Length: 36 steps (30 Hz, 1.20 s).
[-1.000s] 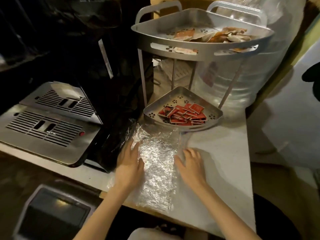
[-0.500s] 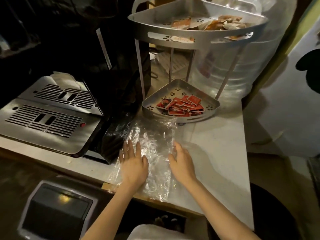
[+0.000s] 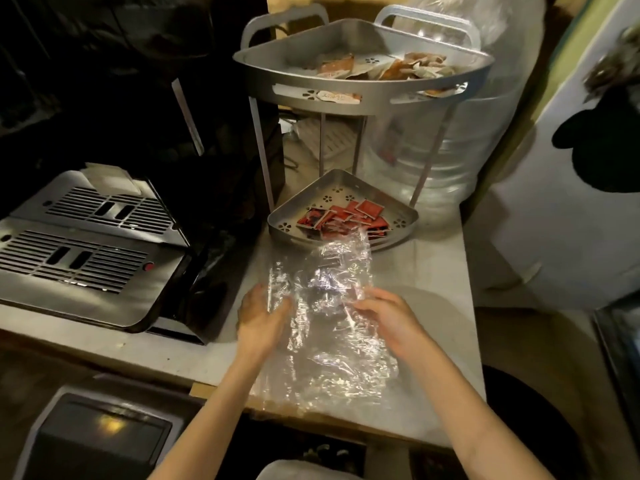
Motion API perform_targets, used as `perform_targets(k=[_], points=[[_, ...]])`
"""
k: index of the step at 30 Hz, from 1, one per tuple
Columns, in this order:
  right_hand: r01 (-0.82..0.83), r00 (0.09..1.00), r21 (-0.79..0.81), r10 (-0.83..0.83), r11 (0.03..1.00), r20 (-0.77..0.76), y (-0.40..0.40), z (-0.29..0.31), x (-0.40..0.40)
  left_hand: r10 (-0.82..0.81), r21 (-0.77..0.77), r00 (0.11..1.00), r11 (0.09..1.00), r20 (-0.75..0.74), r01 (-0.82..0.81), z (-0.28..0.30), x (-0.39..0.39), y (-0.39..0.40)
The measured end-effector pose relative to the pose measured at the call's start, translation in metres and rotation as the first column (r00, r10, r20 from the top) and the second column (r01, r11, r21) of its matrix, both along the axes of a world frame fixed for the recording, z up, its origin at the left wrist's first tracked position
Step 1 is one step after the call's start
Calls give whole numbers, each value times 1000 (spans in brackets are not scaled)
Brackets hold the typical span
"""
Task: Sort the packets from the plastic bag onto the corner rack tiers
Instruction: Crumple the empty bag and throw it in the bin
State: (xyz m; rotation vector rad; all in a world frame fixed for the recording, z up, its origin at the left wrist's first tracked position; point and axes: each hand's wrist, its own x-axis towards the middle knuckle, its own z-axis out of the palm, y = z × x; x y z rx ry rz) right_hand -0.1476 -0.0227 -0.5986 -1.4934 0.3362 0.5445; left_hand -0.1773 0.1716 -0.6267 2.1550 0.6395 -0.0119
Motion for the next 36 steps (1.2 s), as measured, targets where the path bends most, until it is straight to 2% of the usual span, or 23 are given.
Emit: perform_targets(k=[2, 5, 8, 10, 13, 17, 20, 25, 27, 31, 34, 35, 36], points=[[-26, 998, 19, 25, 999, 61, -14, 6, 4, 37, -270, 999, 962, -39, -47, 6, 10, 0], [-24, 991, 39, 19, 999, 136, -32, 13, 8, -43, -650, 998, 760, -52, -1, 14, 15, 4], [7, 987, 42, -14, 999, 159, -49, 14, 10, -219, -814, 976, 562, 24, 146, 18, 15, 5], [-7, 986, 12, 5, 1000, 164, -58, 12, 10, -281, -821, 957, 529, 69, 215, 20, 17, 5], [-49, 991, -46, 54, 998, 122, -67, 13, 8, -279, -762, 958, 605, 69, 231, 28, 23, 5], [-143, 983, 109, 128, 984, 130, -81, 12, 9, -410, -677, 902, 625, 138, 388, 40, 29, 8], [-91, 991, 214, 68, 973, 114, -82, 18, 11, -408, -715, 891, 562, 198, 416, 42, 34, 11], [-59, 971, 223, 4, 973, 241, -83, 26, 10, -360, -722, 889, 530, 285, 446, 52, 41, 2], [-27, 983, 224, -15, 974, 185, -87, 23, 13, -378, -739, 866, 468, 329, 485, 52, 44, 3], [-50, 998, 290, 36, 956, 54, -94, 20, 19, -547, -756, 743, 275, 385, 594, 50, 42, 17], [-177, 974, 102, 159, 979, 160, -94, 21, 22, -706, -821, 585, 9, 399, 570, 51, 43, 24], [-227, 958, 39, 216, 973, 191, -93, 22, 23, -721, -850, 569, -52, 396, 525, 50, 44, 24], [-264, 944, -12, 261, 964, 202, -91, 24, 25, -731, -879, 577, -67, 365, 472, 50, 45, 22]])
